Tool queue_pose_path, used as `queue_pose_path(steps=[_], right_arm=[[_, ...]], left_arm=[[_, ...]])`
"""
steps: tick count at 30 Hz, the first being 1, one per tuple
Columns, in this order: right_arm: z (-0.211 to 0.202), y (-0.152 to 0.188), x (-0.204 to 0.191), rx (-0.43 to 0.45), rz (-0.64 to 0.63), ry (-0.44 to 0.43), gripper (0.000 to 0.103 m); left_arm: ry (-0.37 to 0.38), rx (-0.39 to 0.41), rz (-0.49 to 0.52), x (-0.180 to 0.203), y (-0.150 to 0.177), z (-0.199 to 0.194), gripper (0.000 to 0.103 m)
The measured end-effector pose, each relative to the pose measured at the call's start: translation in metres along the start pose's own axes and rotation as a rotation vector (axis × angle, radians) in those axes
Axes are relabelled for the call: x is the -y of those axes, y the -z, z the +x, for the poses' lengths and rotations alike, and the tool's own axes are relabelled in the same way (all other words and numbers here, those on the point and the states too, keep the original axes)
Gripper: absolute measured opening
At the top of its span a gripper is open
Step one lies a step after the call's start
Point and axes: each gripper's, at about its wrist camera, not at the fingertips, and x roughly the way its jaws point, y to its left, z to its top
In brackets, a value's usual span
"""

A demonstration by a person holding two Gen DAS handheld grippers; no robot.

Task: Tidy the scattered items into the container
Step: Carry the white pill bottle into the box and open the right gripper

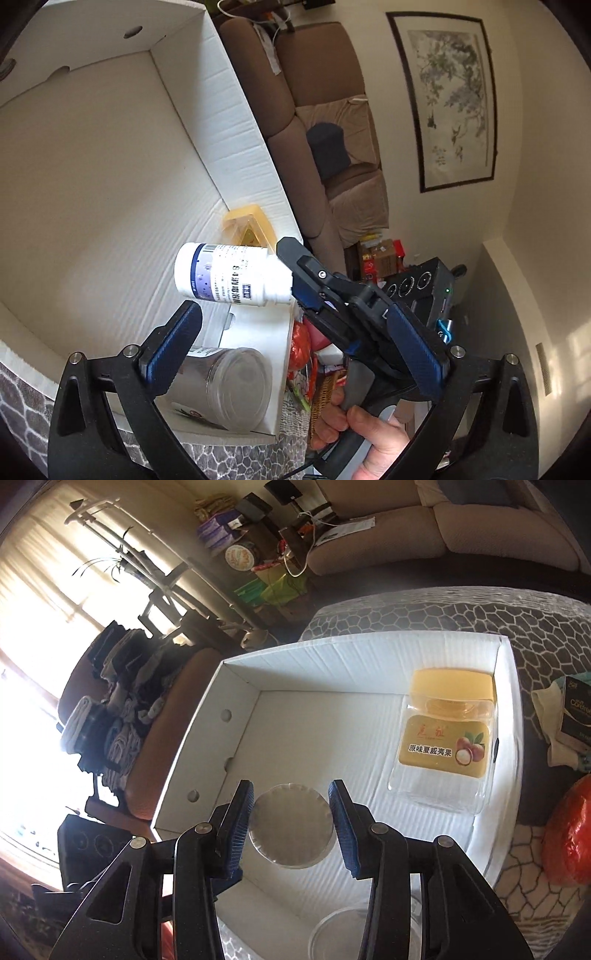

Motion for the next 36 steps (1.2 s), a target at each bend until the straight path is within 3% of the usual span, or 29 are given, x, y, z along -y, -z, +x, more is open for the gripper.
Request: queue_pose_path(steps=[3,7,13,14,15,16,19,21,25,28,32,36], right_arm=[[0.012,0.004,-0.002,-0.029,-0.038,0.037,0.028],[0.035,0.014,-0.018,-0.101,-0.175,0.183,0.028],[0.034,0.011,-0.044,-0.064,-0.305,0.225,0.029],[0.036,0.007,-0.049,-0.064,-0.326,0.237,0.031],[0.039,0.002,-0.055,-0.069,-0.356,0.261,0.040],[0.047,-0.004,-0.061,-0.086,-0.399,0.292,0.060],[0.077,-0.017,-0.077,-0.190,-0.559,0.339,0.084],[0.102,-0.017,-0.085,-0.335,-0.728,0.344,0.087],[0.131,0.008,-0.088,-0.513,-1.200,0.464,0.093],[0.148,0.006,-0.074,-0.625,-1.237,0.437,0.095],[0.168,-0.001,-0.063,-0.655,-1.211,0.373,0.095],[0.189,0.012,-0.054,-0.740,-1.294,0.365,0.095]], left_arm=[[0.020,0.041,-0.018,-0.003,-0.005,-0.010,0.103],[0.051,0.078,-0.045,-0.010,-0.012,-0.025,0.103],[0.065,0.126,-0.067,-0.014,-0.018,-0.032,0.103],[0.062,0.126,-0.067,-0.015,-0.019,-0.031,0.103],[0.059,0.125,-0.067,-0.015,-0.019,-0.031,0.103],[0.059,0.125,-0.069,-0.016,-0.019,-0.030,0.103],[0.081,0.131,-0.090,-0.020,-0.015,-0.033,0.103],[0.093,0.144,-0.107,-0.024,-0.017,-0.037,0.103],[0.110,0.162,-0.131,-0.030,-0.025,-0.043,0.103],[0.121,0.154,-0.143,-0.033,-0.027,-0.038,0.103],[0.186,0.084,-0.153,-0.032,-0.021,-0.019,0.103],[0.172,0.043,-0.134,-0.030,-0.019,-0.007,0.103]])
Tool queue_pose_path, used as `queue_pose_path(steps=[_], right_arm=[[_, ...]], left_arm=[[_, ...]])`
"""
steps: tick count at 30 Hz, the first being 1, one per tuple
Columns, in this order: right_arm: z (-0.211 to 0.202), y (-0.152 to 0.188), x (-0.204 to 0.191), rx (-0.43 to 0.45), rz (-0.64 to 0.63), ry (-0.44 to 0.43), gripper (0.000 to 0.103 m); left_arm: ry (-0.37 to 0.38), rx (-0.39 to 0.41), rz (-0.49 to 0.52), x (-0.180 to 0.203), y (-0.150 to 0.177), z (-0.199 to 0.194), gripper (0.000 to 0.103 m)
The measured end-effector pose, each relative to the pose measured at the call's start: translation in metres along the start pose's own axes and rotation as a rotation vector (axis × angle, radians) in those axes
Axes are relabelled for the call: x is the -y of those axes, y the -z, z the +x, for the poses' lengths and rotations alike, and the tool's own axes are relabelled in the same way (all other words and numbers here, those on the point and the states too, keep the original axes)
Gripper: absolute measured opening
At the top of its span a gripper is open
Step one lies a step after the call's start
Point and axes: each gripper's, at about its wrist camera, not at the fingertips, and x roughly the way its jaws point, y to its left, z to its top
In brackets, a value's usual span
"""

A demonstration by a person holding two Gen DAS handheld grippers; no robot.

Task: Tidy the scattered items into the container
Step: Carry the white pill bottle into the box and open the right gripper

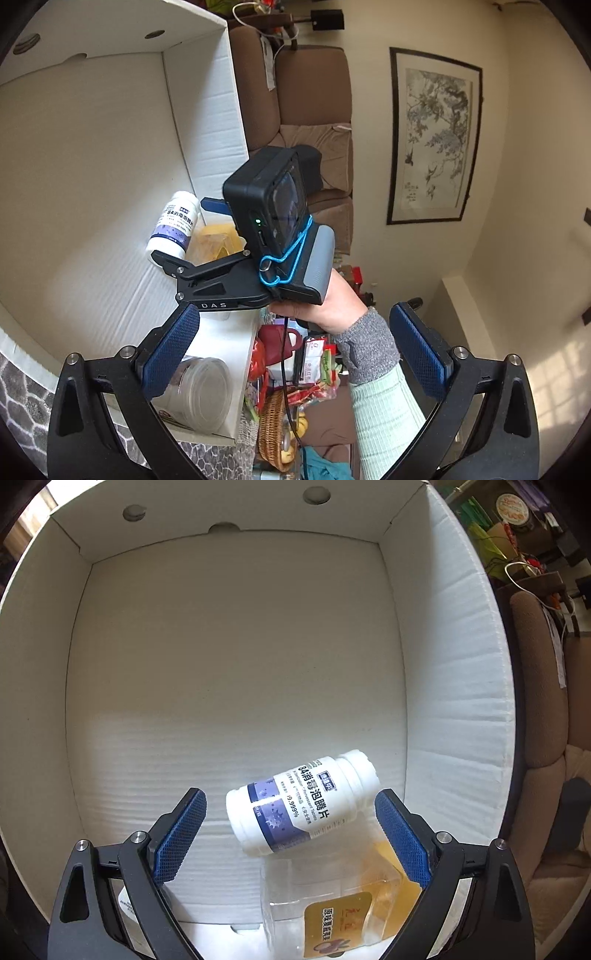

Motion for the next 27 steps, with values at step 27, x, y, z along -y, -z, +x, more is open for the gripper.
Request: queue_pose_path(steps=[27], right_arm=[[0.001,0.001,0.014,0.119,0.656,-0.414,0.099]], left_arm=[[-0.023,0.135,0.032,0.001,-0.009,-0.044,0.103]])
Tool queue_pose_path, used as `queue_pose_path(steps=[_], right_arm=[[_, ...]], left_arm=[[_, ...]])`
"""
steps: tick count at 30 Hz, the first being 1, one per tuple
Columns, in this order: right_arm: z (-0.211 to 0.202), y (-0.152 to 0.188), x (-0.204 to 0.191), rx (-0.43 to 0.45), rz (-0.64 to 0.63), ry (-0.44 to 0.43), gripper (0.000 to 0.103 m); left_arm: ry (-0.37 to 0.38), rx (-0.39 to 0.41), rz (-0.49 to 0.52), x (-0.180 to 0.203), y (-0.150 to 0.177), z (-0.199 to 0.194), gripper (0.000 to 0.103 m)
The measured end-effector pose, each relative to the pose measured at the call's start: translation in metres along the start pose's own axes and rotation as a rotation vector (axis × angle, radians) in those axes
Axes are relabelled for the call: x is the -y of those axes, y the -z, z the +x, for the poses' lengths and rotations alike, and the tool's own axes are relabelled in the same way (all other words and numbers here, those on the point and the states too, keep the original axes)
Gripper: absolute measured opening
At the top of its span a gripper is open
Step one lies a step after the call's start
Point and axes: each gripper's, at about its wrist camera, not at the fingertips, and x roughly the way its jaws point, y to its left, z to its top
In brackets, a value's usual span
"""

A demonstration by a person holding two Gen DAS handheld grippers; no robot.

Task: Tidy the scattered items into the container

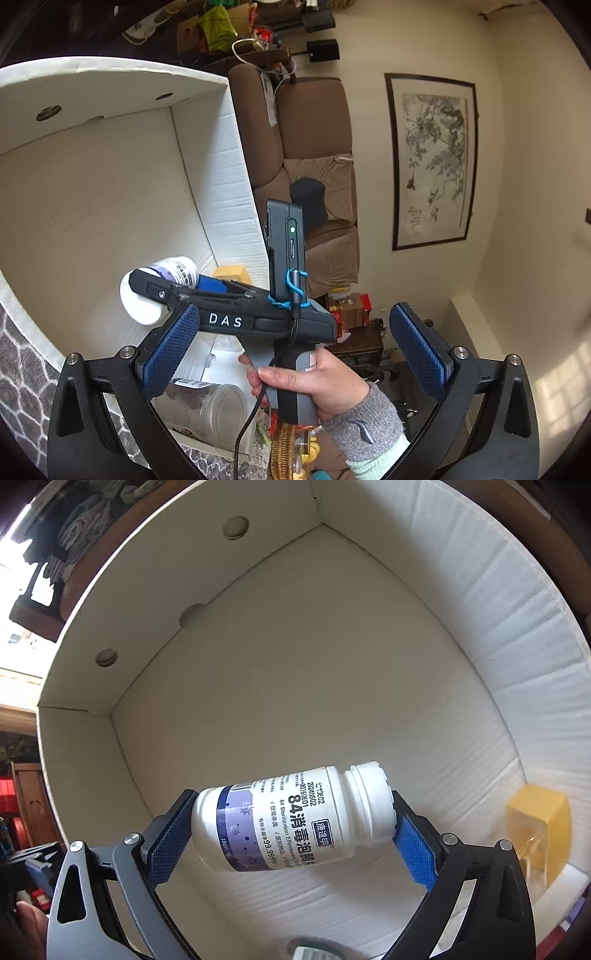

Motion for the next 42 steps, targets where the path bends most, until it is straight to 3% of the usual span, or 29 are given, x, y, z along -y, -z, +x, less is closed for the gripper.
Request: queue_pose_path(steps=[5,9,13,16,20,23,25,27,31,34,37,40,42], right_arm=[[0.005,0.027,0.004,-0.039,0.161,-0.010,0.099],[0.005,0.050,0.023,-0.038,0.337,-0.011,0.101],[-0.016,0.070,0.020,0.011,0.320,-0.028,0.101],[-0.042,0.079,0.019,0.092,0.290,-0.018,0.101],[-0.074,0.082,0.035,0.278,0.324,-0.133,0.101],[-0.067,0.066,0.041,0.354,0.467,-0.318,0.103],[-0.064,0.038,0.048,0.342,0.543,-0.384,0.103],[-0.059,0.029,0.056,0.326,0.582,-0.396,0.103],[-0.040,0.033,0.060,0.279,0.648,-0.460,0.103],[-0.029,0.044,0.065,0.238,0.712,-0.535,0.103],[-0.026,0.058,0.060,0.159,0.708,-0.548,0.103],[-0.040,0.077,0.043,0.114,0.636,-0.529,0.103],[-0.063,0.087,0.033,0.143,0.575,-0.443,0.103]], left_arm=[[0.017,0.007,-0.034,-0.006,-0.006,-0.011,0.103],[0.003,-0.063,-0.021,-0.004,-0.011,-0.009,0.103],[-0.079,-0.145,0.031,0.005,-0.012,-0.005,0.103],[-0.105,-0.185,-0.025,0.000,-0.006,-0.005,0.103],[-0.199,-0.285,-0.082,0.001,-0.010,0.012,0.103],[-0.240,-0.333,-0.164,-0.004,-0.015,0.028,0.103],[-0.268,-0.353,-0.220,-0.011,-0.016,0.040,0.103],[-0.307,-0.331,-0.300,-0.022,-0.014,0.043,0.103],[-0.303,-0.230,-0.425,-0.031,-0.017,0.038,0.103],[-0.320,-0.249,-0.458,-0.035,-0.019,0.043,0.103],[-0.368,-0.297,-0.429,-0.033,-0.022,0.051,0.103],[-0.432,-0.358,-0.318,-0.017,-0.027,0.060,0.103],[-0.507,-0.400,-0.220,-0.001,-0.031,0.068,0.103]])
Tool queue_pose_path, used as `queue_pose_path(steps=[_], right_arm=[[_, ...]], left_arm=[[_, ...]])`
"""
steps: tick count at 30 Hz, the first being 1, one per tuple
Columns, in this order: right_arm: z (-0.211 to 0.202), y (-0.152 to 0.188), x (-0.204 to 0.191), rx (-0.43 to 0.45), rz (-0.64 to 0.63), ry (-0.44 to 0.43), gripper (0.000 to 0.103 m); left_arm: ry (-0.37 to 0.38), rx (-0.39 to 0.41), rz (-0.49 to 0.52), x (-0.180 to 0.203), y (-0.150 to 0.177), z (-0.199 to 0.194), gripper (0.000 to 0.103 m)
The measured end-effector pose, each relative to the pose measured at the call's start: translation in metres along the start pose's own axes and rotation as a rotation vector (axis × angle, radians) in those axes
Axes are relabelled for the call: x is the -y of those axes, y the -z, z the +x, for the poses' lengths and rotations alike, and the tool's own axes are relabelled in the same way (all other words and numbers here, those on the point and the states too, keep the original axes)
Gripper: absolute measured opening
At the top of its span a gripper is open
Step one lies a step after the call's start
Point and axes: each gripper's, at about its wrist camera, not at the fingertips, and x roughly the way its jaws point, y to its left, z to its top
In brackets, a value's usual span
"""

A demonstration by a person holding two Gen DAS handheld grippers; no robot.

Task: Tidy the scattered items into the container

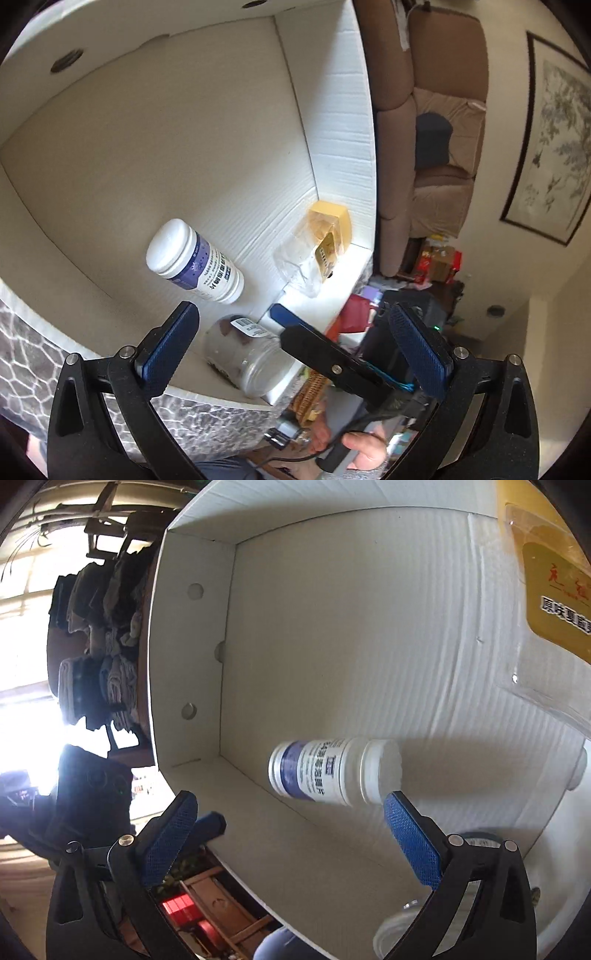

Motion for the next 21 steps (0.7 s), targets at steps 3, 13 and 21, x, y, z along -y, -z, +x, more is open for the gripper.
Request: queue_pose_path(steps=[3,13,21], right_arm=[[-0.044,0.023,-0.020,0.109,-0.134,0.069,0.103],[-0.157,0.184,0.015,0.476,-0.295,0.135,0.103],[-0.146,0.234,0.037,0.562,-0.312,0.162,0.103]], left_arm=[[-0.118,-0.084,0.085,0.020,-0.006,0.009,0.103],[-0.562,-0.230,0.474,0.048,-0.011,0.069,0.103],[-0.782,-0.315,0.758,0.045,0.028,0.102,0.103]])
